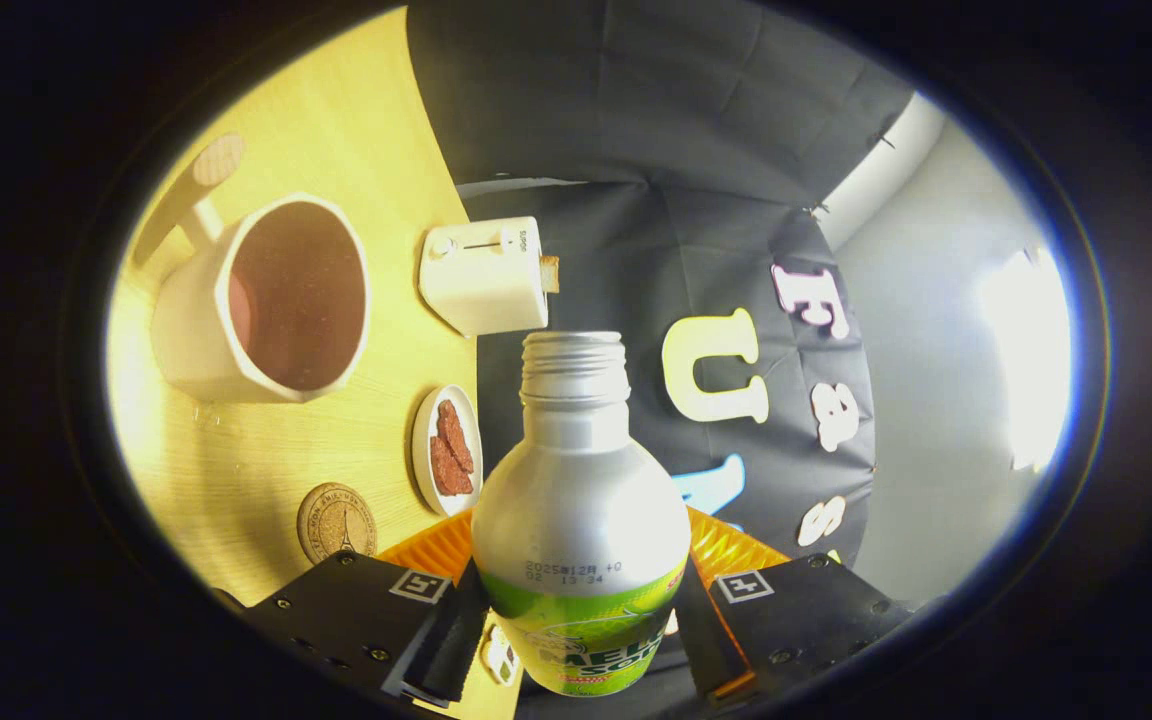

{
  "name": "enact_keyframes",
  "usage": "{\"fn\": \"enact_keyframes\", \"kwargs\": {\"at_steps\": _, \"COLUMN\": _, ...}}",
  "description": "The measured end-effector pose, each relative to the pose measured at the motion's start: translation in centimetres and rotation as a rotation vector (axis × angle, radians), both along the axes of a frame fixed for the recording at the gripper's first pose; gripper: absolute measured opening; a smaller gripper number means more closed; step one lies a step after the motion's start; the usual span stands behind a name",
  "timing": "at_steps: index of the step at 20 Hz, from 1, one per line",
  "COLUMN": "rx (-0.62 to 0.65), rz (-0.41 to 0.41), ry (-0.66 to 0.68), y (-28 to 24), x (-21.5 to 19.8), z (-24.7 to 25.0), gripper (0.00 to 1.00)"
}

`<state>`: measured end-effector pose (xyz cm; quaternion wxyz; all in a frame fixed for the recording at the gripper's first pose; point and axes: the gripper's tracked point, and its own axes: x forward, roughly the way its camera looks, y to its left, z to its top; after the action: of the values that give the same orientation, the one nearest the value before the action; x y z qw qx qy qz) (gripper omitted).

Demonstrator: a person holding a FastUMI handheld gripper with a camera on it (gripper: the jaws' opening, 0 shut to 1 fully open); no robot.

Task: Take the bottle from table, then pour the juice into the cup, finally place the bottle on the coaster

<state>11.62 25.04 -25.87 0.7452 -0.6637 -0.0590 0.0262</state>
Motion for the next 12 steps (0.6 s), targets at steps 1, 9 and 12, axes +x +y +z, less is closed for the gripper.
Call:
{"fn": "enact_keyframes", "kwargs": {"at_steps": 1, "rx": 0.029, "rz": -0.011, "ry": 0.008, "y": -0.3, "x": 0.3, "z": -0.1, "gripper": 0.81}}
{"fn": "enact_keyframes", "kwargs": {"at_steps": 9, "rx": 0.298, "rz": -0.083, "ry": 0.13, "y": -3.5, "x": 1.3, "z": -2.0, "gripper": 0.81}}
{"fn": "enact_keyframes", "kwargs": {"at_steps": 12, "rx": 0.427, "rz": -0.102, "ry": 0.162, "y": -4.4, "x": 1.5, "z": -2.3, "gripper": 0.81}}
